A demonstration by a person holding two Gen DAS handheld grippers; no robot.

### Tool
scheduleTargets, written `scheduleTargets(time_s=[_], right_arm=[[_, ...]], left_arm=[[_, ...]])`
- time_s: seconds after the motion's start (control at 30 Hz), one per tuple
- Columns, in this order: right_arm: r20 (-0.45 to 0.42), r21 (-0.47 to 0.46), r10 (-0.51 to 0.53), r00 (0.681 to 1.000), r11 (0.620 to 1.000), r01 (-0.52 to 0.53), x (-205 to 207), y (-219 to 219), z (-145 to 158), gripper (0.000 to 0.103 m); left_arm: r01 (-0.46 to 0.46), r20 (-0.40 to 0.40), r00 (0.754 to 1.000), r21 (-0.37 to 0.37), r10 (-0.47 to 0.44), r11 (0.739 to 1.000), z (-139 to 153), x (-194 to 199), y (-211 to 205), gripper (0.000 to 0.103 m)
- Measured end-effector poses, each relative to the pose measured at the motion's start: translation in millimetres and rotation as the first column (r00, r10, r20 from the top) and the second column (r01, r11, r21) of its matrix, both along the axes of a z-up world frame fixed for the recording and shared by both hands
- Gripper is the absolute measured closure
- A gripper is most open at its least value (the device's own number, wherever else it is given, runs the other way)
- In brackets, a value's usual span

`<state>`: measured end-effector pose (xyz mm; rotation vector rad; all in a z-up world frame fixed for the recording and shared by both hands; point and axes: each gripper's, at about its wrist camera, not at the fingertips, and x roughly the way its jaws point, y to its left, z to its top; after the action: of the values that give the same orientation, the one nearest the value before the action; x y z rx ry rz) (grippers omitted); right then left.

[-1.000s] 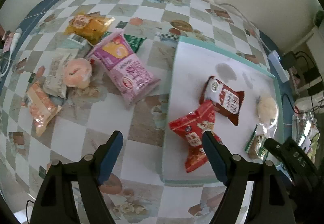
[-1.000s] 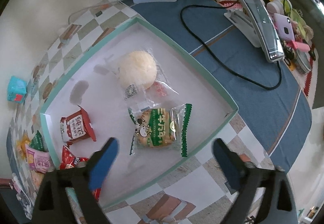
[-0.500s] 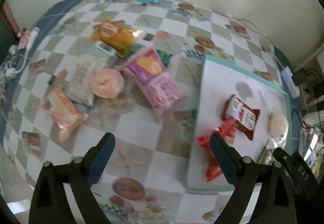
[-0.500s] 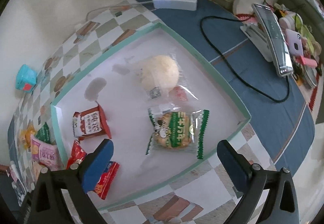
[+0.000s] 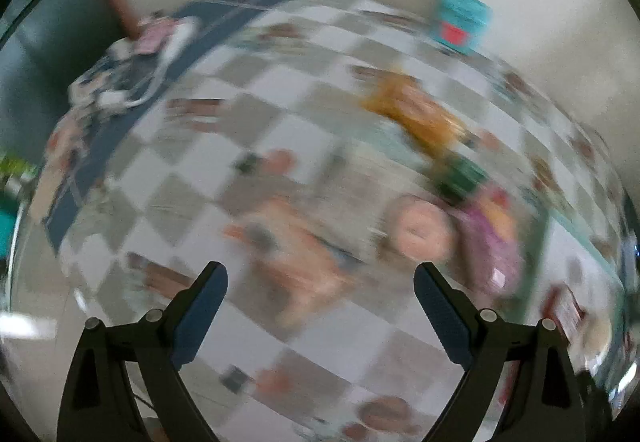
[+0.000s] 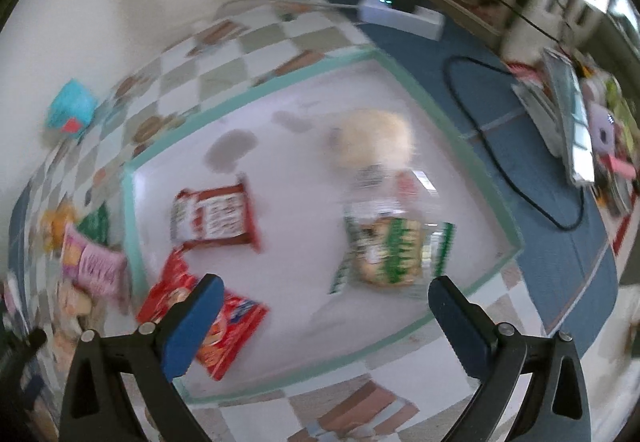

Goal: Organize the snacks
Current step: 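Move the left gripper to the orange bread bag and the right to the pink bag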

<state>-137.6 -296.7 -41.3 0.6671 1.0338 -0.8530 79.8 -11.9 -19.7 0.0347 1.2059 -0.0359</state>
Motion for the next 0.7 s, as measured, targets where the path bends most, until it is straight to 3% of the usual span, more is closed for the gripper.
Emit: scheduleTargets(time_s=[0.1,0.27,0.43,0.7], right_arm=[[0.012,0.0,0.076,0.997,0.997,-0.076,15,17,1,0.0],[0.026,0.003,0.182,0.983,0.983,-0.182,40,49,-1,0.0],[0.044,0.001,0.293,0.955,0.956,-0.293,63,81,-2,0.0],[0.038,-0.005,0.394,0.918,0.919,-0.394,90,114,-7,0.0]], left_arm=[[-0.118,-0.013,0.993,0.024,0.119,0.993,-8,14,37,0.008],[-0.272,-0.082,0.961,-0.07,0.266,0.96,-18,23,83,0.009],[-0.311,-0.089,0.949,-0.101,0.303,0.945,-16,24,99,0.008],[-0.286,-0.146,0.953,-0.126,0.267,0.95,-28,32,100,0.009]])
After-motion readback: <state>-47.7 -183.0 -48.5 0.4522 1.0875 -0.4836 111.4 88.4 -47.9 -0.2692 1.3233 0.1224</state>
